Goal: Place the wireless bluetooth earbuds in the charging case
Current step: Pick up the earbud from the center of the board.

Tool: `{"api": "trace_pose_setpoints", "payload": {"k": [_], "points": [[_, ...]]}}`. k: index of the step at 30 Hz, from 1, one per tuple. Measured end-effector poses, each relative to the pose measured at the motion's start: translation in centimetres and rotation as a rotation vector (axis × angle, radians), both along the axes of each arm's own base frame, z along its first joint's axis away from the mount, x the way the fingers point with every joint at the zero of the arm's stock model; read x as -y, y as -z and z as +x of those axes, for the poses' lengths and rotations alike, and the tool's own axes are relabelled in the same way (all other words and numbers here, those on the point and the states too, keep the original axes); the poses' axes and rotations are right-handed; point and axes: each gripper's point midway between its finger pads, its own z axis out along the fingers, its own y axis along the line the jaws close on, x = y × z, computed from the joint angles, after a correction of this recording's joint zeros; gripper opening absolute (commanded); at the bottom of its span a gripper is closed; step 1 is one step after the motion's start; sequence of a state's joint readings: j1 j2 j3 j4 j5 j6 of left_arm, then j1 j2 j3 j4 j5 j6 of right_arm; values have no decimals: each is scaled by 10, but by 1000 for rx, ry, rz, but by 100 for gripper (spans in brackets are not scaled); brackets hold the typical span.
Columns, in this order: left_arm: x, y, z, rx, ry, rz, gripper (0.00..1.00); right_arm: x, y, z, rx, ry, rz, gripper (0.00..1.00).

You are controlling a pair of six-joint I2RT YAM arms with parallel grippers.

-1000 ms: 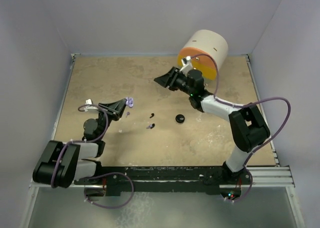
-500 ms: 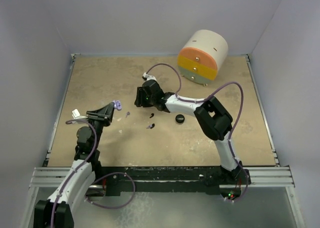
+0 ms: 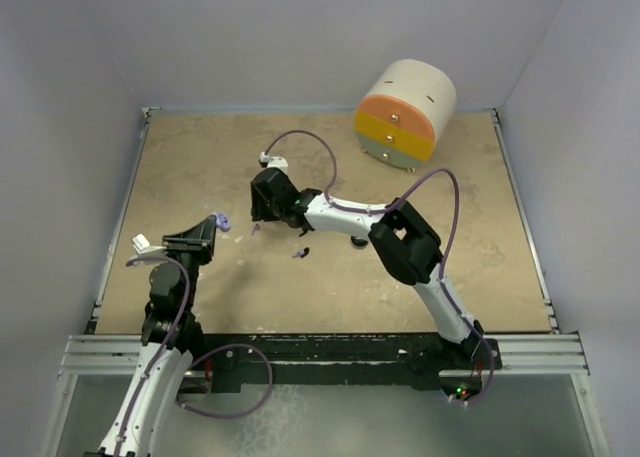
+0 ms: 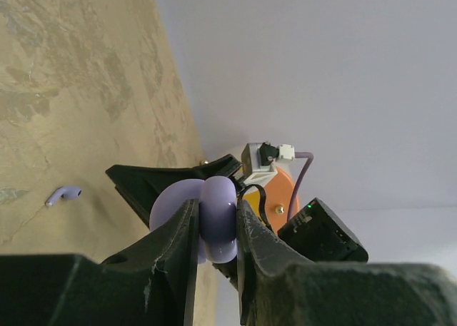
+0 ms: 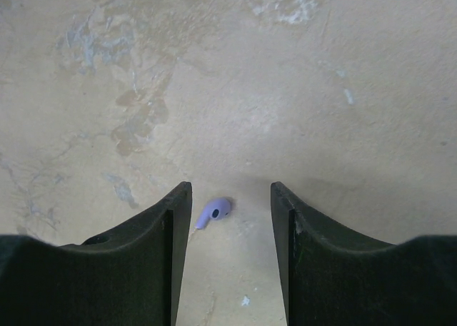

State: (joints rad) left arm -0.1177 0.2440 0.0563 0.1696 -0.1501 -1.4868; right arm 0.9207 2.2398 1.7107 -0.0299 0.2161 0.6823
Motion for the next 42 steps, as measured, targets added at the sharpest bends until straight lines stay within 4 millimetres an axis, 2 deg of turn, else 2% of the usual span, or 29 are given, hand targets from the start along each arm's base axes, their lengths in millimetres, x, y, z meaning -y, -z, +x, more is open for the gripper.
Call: {"api": "trace_pose_setpoints", "payload": {"k": [7,11,15,27,34,42], "points": [[-13,-20,-13,9,-63,42,0,-10,22,-21,-42,2,-56,51],[-14,-25,-15,-3,-65,60,0,-8,31,-28,-66,13,-81,50],[-13,-15,-14,-43,-58,69,0,-7,31,-28,-70,28,-82,50],[-14,-8,-20,-70,-58,91,0,-15,32,-31,-75,27,-85,47],[-17,-16,-24,-63,-68,106,0,-21,32,-32,-70,19,-78,45],[-17,-12,-24,-77,-70,115,0,-24,33,-30,-62,23,-79,40]]}}
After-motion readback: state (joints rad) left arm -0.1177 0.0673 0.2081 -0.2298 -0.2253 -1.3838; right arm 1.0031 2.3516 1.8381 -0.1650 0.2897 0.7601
